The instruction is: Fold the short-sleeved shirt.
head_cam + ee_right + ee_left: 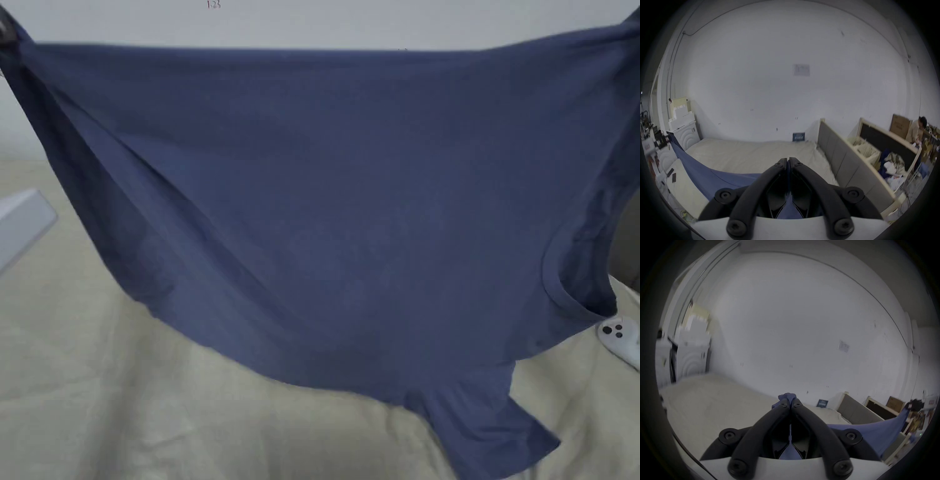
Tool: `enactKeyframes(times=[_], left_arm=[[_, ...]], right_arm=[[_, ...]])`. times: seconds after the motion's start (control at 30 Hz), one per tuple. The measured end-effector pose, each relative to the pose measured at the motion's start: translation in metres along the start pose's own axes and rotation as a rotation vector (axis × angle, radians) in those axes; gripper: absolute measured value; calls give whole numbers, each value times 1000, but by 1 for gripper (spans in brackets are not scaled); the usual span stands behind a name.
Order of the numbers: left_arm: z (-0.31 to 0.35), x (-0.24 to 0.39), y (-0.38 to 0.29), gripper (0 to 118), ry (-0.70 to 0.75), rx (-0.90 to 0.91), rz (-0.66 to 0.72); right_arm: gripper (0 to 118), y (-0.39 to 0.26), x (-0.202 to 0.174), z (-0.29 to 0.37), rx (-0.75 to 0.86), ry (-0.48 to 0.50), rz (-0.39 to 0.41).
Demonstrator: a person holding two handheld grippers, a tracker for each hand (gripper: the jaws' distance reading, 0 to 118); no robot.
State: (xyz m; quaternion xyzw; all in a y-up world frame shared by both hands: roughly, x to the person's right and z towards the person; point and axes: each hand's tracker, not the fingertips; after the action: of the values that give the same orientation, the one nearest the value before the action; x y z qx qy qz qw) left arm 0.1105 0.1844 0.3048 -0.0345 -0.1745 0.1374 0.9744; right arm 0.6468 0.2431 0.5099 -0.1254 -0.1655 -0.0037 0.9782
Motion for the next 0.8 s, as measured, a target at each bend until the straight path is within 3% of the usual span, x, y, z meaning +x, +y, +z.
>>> enactKeyframes(times=[0.2,0.37,0.63,0.77,0.8], left_arm=[[-36,19,73,0,67,27,-110],[-69,26,105,0,208,77,-291],[-154,15,125,0,320,-5,-360],[-200,11,128,0,449,56,-357],[-211,11,126,0,487,87,-388]], right_arm=[[2,48,-20,-31,61,-53,-8],[2,80,-46,-73,84,-64,27],[2,122,-84,-169,94,-102,73],[2,140,-101,-217,84,-118,74],[2,144,-105,-228,97,-163,92]])
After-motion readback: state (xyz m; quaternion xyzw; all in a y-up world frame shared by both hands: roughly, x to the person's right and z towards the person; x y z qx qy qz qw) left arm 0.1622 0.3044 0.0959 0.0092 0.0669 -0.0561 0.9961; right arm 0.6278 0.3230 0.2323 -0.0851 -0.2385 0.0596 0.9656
